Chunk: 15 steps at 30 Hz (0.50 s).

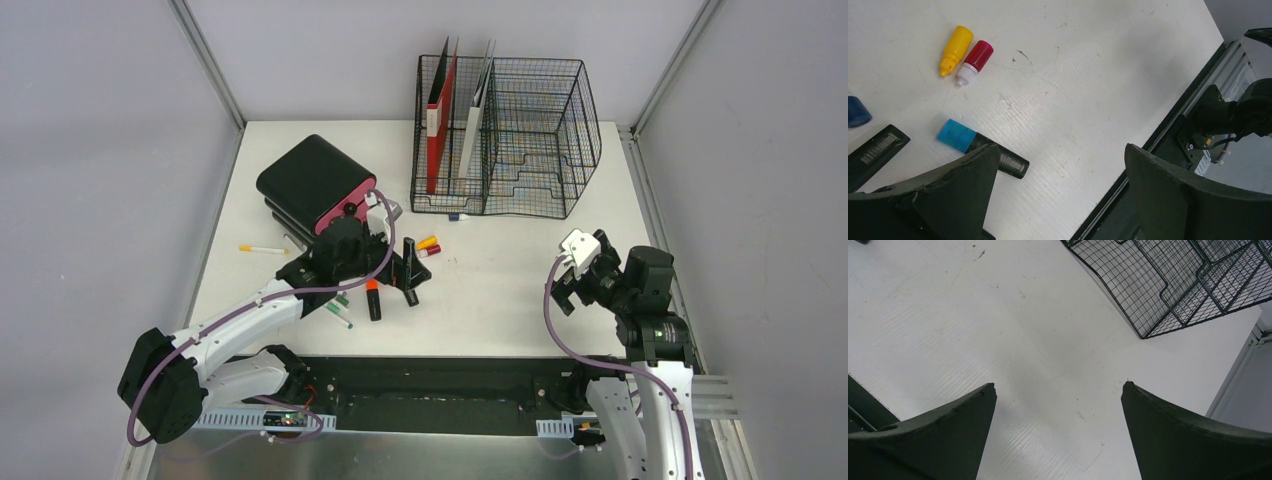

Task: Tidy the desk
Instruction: Open the drawer in the storage box.

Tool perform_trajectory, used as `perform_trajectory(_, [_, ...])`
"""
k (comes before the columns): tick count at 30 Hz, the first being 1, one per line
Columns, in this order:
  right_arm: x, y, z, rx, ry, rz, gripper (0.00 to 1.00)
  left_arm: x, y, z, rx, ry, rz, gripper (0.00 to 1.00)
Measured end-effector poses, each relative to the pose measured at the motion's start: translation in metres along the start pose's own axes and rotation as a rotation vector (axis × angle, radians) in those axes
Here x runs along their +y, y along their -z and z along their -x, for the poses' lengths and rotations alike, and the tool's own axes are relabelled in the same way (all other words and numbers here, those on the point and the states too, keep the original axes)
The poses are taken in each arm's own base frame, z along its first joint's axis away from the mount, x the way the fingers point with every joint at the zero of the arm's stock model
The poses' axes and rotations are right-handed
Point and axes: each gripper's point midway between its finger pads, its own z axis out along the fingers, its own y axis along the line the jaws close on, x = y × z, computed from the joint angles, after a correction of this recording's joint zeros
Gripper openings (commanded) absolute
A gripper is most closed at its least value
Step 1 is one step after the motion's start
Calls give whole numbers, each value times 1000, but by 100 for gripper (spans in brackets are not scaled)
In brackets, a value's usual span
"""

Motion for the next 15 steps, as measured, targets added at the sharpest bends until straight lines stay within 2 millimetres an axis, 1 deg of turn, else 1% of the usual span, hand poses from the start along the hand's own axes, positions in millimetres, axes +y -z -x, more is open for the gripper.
perform_trajectory(6, [-2, 0, -1, 4, -9, -5, 99, 2, 0, -5, 7, 31, 10, 99])
perform_trajectory(9, [-3, 0, -3, 8, -14, -9, 99, 5, 0, -4, -2, 44, 31, 99])
perform_trajectory(12, [-2, 1, -3, 11, -17, -6, 99, 13, 0, -3, -12, 56, 72, 99])
perform_trajectory(15, [-1, 1, -3, 10, -18, -3, 99, 28, 1, -3, -25, 78, 159, 99])
